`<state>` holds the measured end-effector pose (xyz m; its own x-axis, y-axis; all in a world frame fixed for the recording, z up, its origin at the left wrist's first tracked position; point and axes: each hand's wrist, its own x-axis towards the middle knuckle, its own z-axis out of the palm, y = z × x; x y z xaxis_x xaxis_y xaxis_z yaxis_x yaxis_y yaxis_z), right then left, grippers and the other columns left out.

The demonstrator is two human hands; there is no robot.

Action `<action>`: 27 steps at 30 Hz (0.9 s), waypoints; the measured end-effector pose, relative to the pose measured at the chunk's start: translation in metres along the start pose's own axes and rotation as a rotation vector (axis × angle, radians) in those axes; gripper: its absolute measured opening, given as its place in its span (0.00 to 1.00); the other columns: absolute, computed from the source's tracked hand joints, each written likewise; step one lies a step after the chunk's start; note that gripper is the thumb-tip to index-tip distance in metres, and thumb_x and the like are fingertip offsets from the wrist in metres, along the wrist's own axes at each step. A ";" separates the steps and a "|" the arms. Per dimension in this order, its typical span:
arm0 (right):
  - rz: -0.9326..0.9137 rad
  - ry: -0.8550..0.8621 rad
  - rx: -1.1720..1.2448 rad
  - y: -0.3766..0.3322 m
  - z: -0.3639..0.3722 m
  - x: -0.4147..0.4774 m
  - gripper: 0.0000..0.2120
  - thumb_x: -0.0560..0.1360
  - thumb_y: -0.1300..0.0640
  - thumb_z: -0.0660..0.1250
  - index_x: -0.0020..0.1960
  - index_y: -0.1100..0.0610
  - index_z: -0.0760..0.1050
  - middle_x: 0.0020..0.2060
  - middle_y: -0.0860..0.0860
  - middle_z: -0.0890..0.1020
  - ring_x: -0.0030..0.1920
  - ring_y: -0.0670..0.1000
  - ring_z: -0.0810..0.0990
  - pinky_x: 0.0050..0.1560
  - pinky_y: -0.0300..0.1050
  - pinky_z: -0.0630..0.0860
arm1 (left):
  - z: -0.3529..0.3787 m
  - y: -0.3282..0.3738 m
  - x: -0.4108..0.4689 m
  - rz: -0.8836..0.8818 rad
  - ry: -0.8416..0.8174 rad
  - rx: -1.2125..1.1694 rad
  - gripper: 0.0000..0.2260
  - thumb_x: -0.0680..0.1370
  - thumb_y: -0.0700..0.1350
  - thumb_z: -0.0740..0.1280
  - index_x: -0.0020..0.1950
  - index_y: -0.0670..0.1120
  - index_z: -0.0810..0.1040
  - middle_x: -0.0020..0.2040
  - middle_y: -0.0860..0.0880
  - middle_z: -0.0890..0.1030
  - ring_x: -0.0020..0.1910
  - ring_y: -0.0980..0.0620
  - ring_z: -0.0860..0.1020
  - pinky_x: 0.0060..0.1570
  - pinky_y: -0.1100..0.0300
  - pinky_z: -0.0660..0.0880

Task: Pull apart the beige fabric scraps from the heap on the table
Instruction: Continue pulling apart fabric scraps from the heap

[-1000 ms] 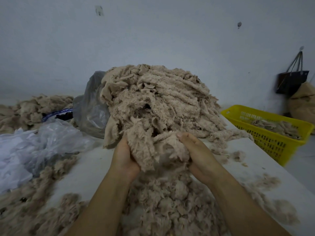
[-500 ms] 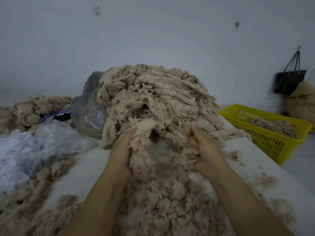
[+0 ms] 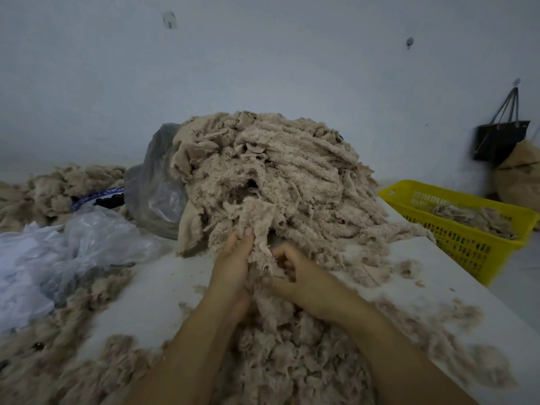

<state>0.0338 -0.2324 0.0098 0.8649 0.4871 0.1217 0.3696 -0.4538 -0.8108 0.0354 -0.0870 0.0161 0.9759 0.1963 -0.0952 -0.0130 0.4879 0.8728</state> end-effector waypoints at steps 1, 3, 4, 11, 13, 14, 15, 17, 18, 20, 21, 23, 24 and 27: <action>0.007 0.010 0.005 0.001 -0.002 0.000 0.10 0.77 0.43 0.67 0.46 0.29 0.67 0.45 0.38 0.75 0.40 0.34 0.73 0.39 0.30 0.69 | 0.002 0.000 -0.001 -0.002 -0.003 -0.008 0.15 0.82 0.51 0.65 0.69 0.54 0.71 0.62 0.50 0.81 0.54 0.51 0.83 0.50 0.52 0.82; 0.064 0.091 0.194 0.001 -0.005 0.000 0.07 0.80 0.52 0.65 0.47 0.39 0.73 0.42 0.45 0.78 0.37 0.40 0.75 0.37 0.35 0.71 | 0.001 0.000 -0.001 0.056 -0.030 0.021 0.12 0.83 0.48 0.63 0.66 0.48 0.75 0.57 0.47 0.83 0.50 0.50 0.84 0.42 0.56 0.82; 0.109 0.153 0.404 0.001 -0.006 0.000 0.06 0.81 0.55 0.64 0.49 0.45 0.75 0.41 0.49 0.80 0.36 0.43 0.77 0.36 0.37 0.73 | 0.001 -0.001 -0.002 0.119 -0.052 0.077 0.10 0.84 0.46 0.62 0.64 0.46 0.77 0.55 0.47 0.84 0.50 0.49 0.84 0.42 0.57 0.81; 0.189 0.156 1.113 -0.004 -0.020 -0.002 0.29 0.73 0.42 0.68 0.60 0.66 0.79 0.55 0.58 0.84 0.51 0.53 0.84 0.44 0.44 0.82 | 0.006 -0.010 -0.010 0.557 -0.306 0.863 0.16 0.83 0.43 0.62 0.54 0.67 0.77 0.52 0.56 0.69 0.46 0.65 0.72 0.46 0.74 0.71; 0.215 0.150 1.017 0.001 -0.016 0.000 0.29 0.73 0.46 0.71 0.68 0.62 0.71 0.65 0.57 0.79 0.61 0.54 0.80 0.56 0.48 0.80 | 0.001 -0.008 -0.007 0.486 -0.304 0.807 0.16 0.82 0.44 0.63 0.52 0.69 0.78 0.50 0.58 0.70 0.42 0.66 0.73 0.43 0.74 0.71; 0.256 0.156 0.977 0.005 -0.013 0.000 0.29 0.75 0.50 0.71 0.72 0.58 0.68 0.67 0.56 0.78 0.64 0.54 0.79 0.61 0.52 0.78 | -0.001 -0.006 -0.008 0.435 -0.352 0.793 0.15 0.80 0.48 0.62 0.52 0.70 0.78 0.49 0.62 0.72 0.41 0.66 0.74 0.43 0.73 0.72; 0.281 0.171 0.955 0.006 -0.011 0.002 0.25 0.78 0.54 0.69 0.73 0.57 0.68 0.66 0.55 0.79 0.63 0.54 0.80 0.62 0.53 0.78 | -0.002 -0.004 -0.011 0.378 -0.397 0.783 0.14 0.78 0.51 0.61 0.52 0.72 0.79 0.49 0.66 0.74 0.43 0.68 0.75 0.44 0.73 0.73; 0.260 0.206 0.956 0.006 -0.016 0.002 0.13 0.81 0.62 0.64 0.65 0.59 0.74 0.55 0.57 0.85 0.52 0.54 0.85 0.49 0.49 0.82 | -0.006 -0.004 -0.010 0.351 -0.390 0.703 0.13 0.77 0.54 0.60 0.54 0.72 0.79 0.53 0.72 0.77 0.52 0.72 0.75 0.47 0.74 0.74; 0.196 0.246 1.012 0.005 -0.024 0.001 0.11 0.79 0.66 0.63 0.60 0.61 0.77 0.49 0.59 0.86 0.46 0.54 0.85 0.43 0.46 0.81 | -0.008 -0.005 -0.007 0.386 -0.321 0.657 0.12 0.80 0.53 0.60 0.54 0.70 0.80 0.57 0.69 0.78 0.57 0.71 0.75 0.50 0.72 0.74; -0.020 0.455 1.333 0.012 -0.050 -0.006 0.07 0.71 0.66 0.66 0.48 0.62 0.80 0.41 0.57 0.85 0.37 0.50 0.82 0.36 0.40 0.79 | -0.015 -0.002 0.004 0.461 -0.078 0.648 0.11 0.83 0.49 0.61 0.56 0.64 0.80 0.63 0.60 0.76 0.57 0.70 0.75 0.53 0.70 0.73; -0.135 0.594 1.578 0.016 -0.063 -0.011 0.06 0.72 0.61 0.68 0.47 0.61 0.79 0.41 0.56 0.84 0.37 0.49 0.83 0.36 0.39 0.79 | -0.020 0.000 0.010 0.457 0.046 0.669 0.10 0.83 0.48 0.61 0.59 0.61 0.78 0.66 0.56 0.74 0.55 0.69 0.75 0.52 0.69 0.73; -0.177 0.836 1.872 0.028 -0.073 -0.016 0.22 0.74 0.44 0.68 0.56 0.61 0.74 0.51 0.58 0.83 0.47 0.53 0.86 0.42 0.43 0.82 | -0.031 0.001 0.022 0.362 0.192 0.662 0.15 0.83 0.48 0.61 0.70 0.56 0.72 0.71 0.51 0.70 0.57 0.60 0.77 0.55 0.60 0.74; -0.074 0.880 1.878 0.034 -0.070 -0.015 0.27 0.76 0.38 0.65 0.60 0.61 0.71 0.56 0.59 0.82 0.52 0.55 0.85 0.44 0.44 0.82 | -0.035 0.000 0.027 0.297 0.198 0.609 0.19 0.83 0.47 0.62 0.75 0.53 0.68 0.71 0.51 0.70 0.57 0.54 0.80 0.53 0.57 0.76; 0.197 0.736 1.581 0.040 -0.051 -0.004 0.31 0.80 0.35 0.54 0.62 0.63 0.72 0.54 0.58 0.84 0.48 0.53 0.85 0.41 0.43 0.81 | -0.036 -0.012 0.033 0.140 0.074 0.351 0.24 0.83 0.42 0.63 0.78 0.42 0.61 0.65 0.46 0.77 0.52 0.47 0.84 0.51 0.57 0.80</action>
<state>0.0622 -0.2904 0.0058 0.9774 -0.0926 -0.1898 -0.0197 0.8549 -0.5185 0.0601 -0.0555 -0.0148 0.9515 0.3074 0.0133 -0.0571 0.1340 0.9893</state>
